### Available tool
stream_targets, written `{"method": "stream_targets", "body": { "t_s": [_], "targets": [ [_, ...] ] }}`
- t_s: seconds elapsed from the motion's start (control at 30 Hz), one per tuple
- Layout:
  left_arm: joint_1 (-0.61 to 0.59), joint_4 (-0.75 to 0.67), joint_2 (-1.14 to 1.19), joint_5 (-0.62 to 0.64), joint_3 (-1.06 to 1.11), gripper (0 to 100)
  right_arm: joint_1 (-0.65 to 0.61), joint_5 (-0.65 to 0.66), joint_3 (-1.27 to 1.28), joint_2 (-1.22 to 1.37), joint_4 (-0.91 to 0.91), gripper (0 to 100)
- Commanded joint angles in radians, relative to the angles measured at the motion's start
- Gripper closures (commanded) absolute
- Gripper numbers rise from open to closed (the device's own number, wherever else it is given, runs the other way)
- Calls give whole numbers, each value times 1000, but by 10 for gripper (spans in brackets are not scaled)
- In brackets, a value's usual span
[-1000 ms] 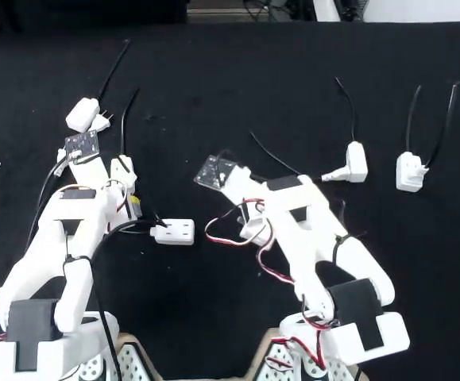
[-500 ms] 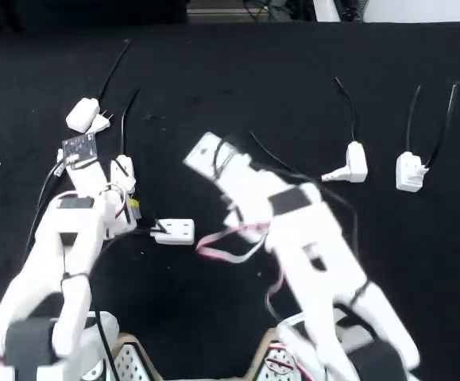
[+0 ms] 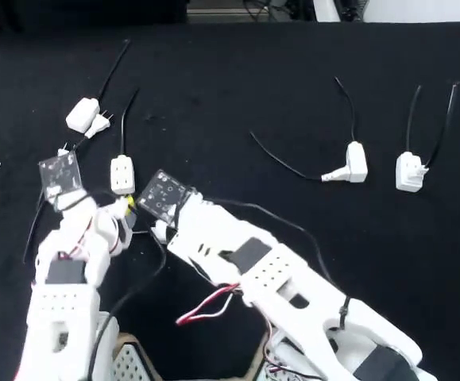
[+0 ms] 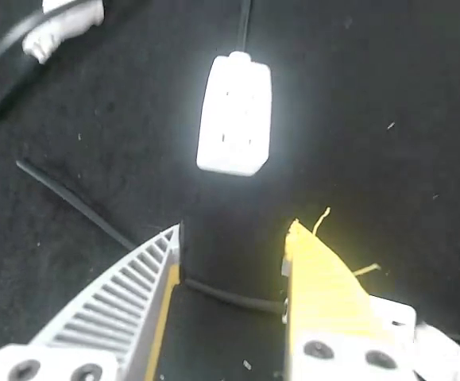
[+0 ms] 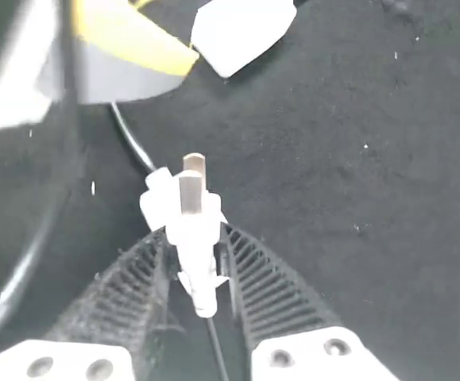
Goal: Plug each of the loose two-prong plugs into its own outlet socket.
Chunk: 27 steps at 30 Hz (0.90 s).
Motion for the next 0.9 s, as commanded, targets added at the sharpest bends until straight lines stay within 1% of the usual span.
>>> {"method": "stream_targets", "body": {
  "t_s": [0.0, 0.13, 0.2, 0.33, 0.37, 0.43, 0.57, 0.63, 0.87],
  "targets": [
    [16, -14, -229, 14, 68, 787, -37, -86, 25, -45, -97, 988],
    [16, -11, -390, 14, 140, 787, -123, -87, 51, -45, -103, 988],
    [19, 28, -457, 14, 157, 787, -153, -87, 53, -45, -103, 988],
    [120, 144, -585, 5, 166, 787, -164, -87, 41, -51, -104, 988],
    [136, 164, -615, 3, 166, 787, -164, -87, 39, -53, -98, 988],
    [128, 189, -661, -18, 180, 787, -166, -86, 41, -53, -97, 988],
    [130, 192, -649, -63, 185, 787, -167, -83, 28, -61, -57, 988],
    [130, 192, -643, -64, 185, 787, -166, -52, 24, -99, -26, 988],
    [176, 196, -643, -68, 196, 787, -163, -44, 27, -374, 103, 988]
  ]
}}
